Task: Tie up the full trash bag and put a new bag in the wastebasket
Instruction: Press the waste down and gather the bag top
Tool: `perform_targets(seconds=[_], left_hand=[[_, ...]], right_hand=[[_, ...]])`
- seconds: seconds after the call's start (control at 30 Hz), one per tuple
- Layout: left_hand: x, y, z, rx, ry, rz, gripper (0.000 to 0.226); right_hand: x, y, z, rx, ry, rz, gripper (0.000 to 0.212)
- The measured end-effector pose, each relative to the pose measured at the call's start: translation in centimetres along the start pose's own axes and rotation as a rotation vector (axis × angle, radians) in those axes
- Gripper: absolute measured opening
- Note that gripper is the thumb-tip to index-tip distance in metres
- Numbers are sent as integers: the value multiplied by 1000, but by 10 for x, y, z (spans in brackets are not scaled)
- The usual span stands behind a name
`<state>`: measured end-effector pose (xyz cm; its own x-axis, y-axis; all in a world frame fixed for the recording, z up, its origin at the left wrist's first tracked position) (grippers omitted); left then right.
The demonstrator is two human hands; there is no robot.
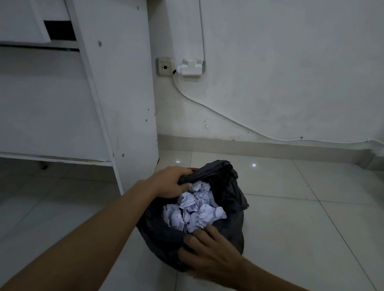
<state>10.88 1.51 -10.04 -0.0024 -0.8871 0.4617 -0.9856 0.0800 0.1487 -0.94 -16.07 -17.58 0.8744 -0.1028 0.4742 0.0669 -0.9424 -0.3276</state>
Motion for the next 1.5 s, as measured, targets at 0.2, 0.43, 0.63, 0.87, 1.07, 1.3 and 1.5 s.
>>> perform_targets(seconds=[0.2,0.43,0.63,0.87,1.07,1.3,1.5], left_hand=[[14,10,2,-27,-9,31,21],[13,10,10,-95,-73,13,26],[8,12,23,-197,-107,-24,35],[9,9,26,-197,-135,-4,19],[8,6,28,-198,-123,-25,15],[7,5,30,-213,-84,-85,31],[5,6,30,-221,-69,-112,32]], right_hand=[[19,-4,-5,3,186,-31,14],[19,-6,-7,72,124,99,9],[32,-16,-6,52,-93,435,23],[1,-20,-15,-25,-68,-35,46],[-21,-14,15,-167,64,-21,42],[-5,-25,6,-22,18,-20,4],[-20,-19,23,-148,57,-32,34]])
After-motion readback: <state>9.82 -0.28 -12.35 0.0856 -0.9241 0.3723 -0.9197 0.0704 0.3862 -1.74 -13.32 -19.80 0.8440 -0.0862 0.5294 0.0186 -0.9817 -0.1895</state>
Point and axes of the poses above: each hand's wrist, its own y-axis away from the middle knuckle, its own z-axis out of the palm, x = y × z, the point moved 4 cm from there along -y, towards the middle knuckle, and after that the axes turned 14 degrees about -z, right-handed, at the moved point
